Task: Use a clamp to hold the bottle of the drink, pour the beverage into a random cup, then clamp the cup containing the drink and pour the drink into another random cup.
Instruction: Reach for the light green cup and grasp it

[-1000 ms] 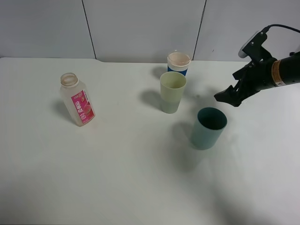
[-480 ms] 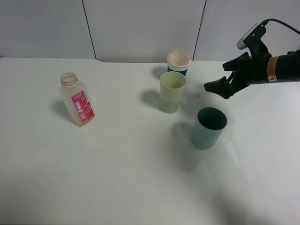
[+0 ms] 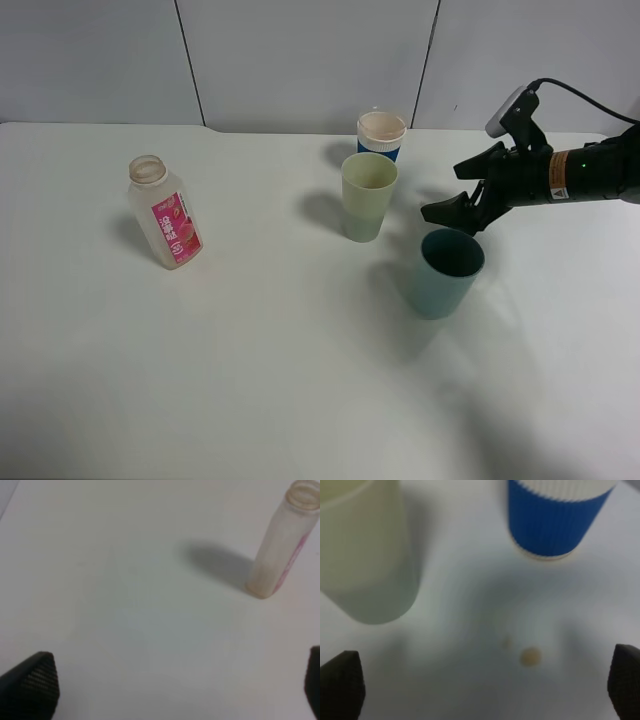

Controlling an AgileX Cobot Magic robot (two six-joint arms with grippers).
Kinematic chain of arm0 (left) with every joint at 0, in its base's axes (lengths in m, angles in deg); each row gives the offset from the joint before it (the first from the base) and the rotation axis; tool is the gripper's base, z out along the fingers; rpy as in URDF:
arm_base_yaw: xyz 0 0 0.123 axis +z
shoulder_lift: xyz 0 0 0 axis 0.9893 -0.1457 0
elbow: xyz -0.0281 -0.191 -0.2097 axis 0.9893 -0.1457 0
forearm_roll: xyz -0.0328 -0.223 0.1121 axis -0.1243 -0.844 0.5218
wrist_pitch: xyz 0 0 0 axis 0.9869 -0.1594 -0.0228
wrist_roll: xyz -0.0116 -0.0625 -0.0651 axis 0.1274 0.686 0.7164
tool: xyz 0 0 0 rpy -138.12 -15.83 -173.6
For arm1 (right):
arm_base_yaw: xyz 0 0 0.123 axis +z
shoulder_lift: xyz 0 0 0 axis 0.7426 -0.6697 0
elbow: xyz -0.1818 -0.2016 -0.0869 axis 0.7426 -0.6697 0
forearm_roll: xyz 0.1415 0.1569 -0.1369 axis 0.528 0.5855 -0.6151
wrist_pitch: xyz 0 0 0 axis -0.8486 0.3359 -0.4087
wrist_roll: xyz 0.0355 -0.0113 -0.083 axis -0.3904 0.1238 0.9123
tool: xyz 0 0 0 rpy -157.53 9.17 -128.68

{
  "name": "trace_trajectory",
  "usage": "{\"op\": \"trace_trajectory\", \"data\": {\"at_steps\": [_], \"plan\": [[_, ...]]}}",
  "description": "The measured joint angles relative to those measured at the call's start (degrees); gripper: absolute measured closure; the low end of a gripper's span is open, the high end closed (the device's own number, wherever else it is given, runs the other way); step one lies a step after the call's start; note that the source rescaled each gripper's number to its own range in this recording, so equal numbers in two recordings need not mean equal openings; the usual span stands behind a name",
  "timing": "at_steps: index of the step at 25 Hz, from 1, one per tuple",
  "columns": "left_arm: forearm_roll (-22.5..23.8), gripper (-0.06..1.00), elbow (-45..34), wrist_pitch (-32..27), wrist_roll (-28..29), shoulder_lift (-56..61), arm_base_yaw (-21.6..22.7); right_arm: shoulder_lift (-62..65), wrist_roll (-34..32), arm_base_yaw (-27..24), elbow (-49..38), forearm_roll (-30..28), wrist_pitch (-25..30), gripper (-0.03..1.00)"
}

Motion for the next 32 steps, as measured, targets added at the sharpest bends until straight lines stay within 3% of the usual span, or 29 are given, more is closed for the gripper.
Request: {"op": "trace_trajectory", "data": {"at_steps": [14, 25, 32], "plan": [[0.1, -0.06, 0.0, 0.0, 0.0, 0.0, 0.0, -5.4, -1.1, 0.6, 6.6, -0.1, -4.6, 0.08], [0.1, -0.06, 0.0, 0.0, 0.0, 0.0, 0.0, -9.1, -5.7, 1.1, 11.1, -8.9, -9.1, 0.08], [0.1, -0.06, 0.0, 0.0, 0.0, 0.0, 0.0, -12.1, -11.9, 4.9, 17.8, -15.2, -9.7, 0.08]]}}
